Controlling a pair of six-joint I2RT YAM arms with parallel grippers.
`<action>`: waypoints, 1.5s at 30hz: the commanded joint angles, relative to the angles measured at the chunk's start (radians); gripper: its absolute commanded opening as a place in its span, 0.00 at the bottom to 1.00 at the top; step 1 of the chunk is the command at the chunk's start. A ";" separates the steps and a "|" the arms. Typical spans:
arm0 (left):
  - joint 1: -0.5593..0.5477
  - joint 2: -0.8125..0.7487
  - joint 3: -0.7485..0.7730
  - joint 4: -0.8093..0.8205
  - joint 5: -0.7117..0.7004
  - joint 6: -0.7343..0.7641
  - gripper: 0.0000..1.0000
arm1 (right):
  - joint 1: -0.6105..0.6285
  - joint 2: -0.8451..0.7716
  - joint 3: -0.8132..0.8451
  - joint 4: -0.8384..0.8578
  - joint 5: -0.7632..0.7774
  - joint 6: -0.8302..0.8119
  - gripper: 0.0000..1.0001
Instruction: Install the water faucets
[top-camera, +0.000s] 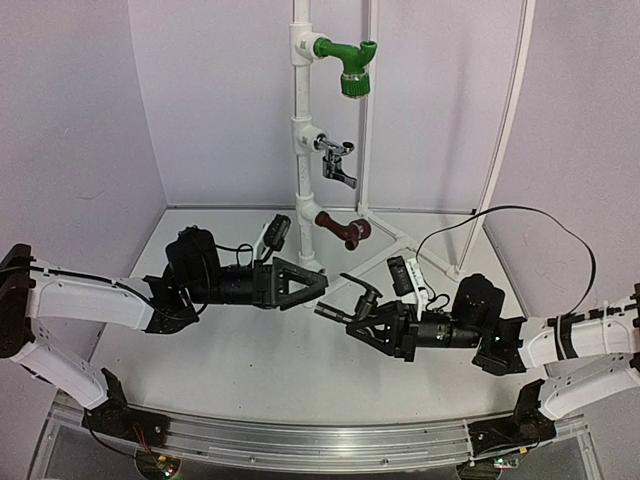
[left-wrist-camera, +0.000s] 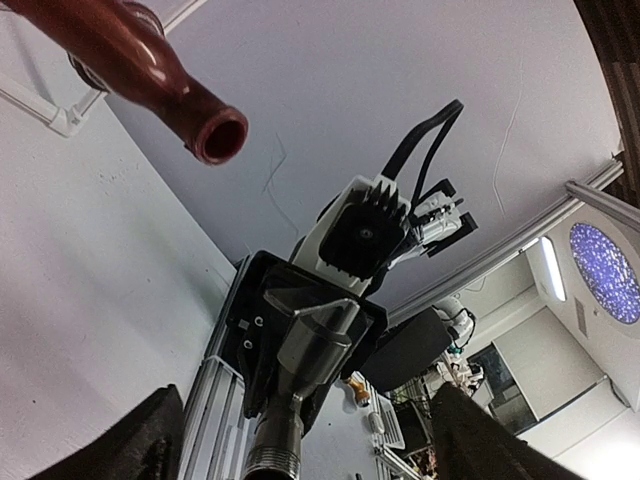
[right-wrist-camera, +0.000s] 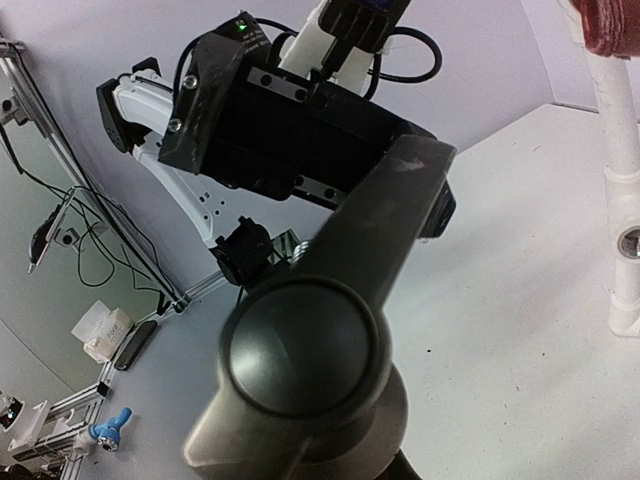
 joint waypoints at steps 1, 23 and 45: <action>-0.038 0.047 0.073 -0.031 0.056 0.049 0.80 | 0.003 -0.024 0.067 0.018 0.033 -0.026 0.00; -0.081 -0.091 0.067 -0.441 -0.431 0.347 0.00 | 0.002 -0.008 0.157 -0.346 0.256 0.055 0.66; -0.271 0.176 0.334 -0.642 -0.664 0.552 0.00 | -0.094 -0.045 0.339 -0.782 0.264 0.117 0.75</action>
